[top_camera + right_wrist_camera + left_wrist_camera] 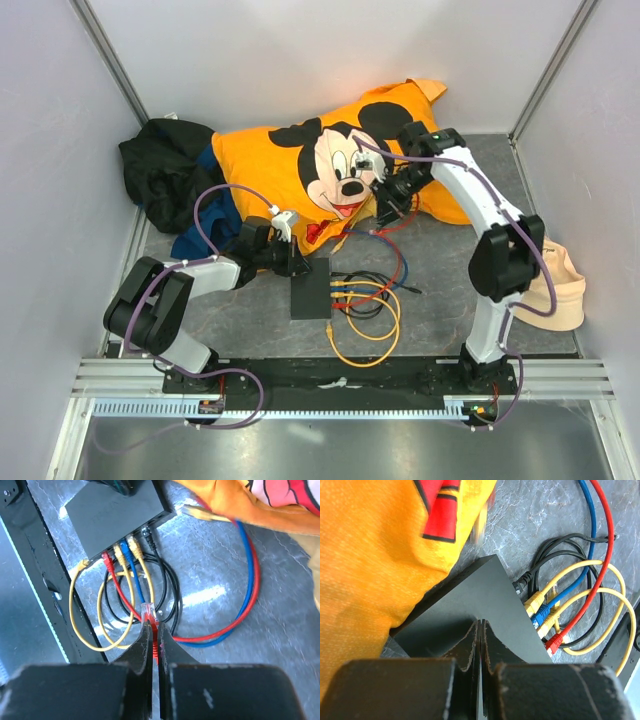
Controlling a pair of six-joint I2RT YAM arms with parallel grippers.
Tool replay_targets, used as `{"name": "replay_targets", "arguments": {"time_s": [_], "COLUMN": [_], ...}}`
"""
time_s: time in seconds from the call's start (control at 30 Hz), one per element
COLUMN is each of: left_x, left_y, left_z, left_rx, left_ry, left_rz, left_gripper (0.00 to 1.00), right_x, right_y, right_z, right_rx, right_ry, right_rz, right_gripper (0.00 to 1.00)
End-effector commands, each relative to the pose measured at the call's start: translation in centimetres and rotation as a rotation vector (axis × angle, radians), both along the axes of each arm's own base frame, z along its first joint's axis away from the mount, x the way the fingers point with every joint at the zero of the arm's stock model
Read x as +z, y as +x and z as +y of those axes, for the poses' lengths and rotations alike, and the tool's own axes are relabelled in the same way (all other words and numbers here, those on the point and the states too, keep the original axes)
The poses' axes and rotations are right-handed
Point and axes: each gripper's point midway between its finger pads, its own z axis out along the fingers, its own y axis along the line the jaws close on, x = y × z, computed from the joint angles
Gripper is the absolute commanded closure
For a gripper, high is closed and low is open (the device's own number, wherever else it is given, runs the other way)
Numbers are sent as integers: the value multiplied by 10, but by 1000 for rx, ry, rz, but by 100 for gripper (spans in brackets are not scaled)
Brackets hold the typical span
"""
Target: Pull the plug from the switch port
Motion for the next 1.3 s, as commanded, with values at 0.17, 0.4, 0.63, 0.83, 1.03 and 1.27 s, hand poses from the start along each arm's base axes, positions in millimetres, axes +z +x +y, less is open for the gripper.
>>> {"name": "replay_targets", "arguments": {"time_s": [0.17, 0.4, 0.63, 0.83, 1.03, 1.27], "left_x": [-37, -36, -35, -33, -33, -34], "left_y": [-21, -27, -29, -31, -32, -31], "left_z": [24, 22, 22, 19, 18, 18], "left_rx": [8, -5, -12, -30, -36, -34], "left_ry": [147, 134, 129, 127, 126, 128], "left_rz": [66, 53, 44, 31, 28, 31], "left_gripper": [98, 98, 98, 98, 98, 98], "right_x": [-5, -27, -88, -124, -128, -124], "right_y": [-5, 9, 10, 38, 68, 62], "right_z": [-86, -144, -163, -215, -280, -255], "right_rx": [-211, -378, -448, -647, -868, -813], "right_ry": [-84, -139, -210, -296, -370, -225], "right_rz": [21, 3, 43, 51, 29, 88], "right_gripper": [100, 100, 100, 100, 100, 100]}}
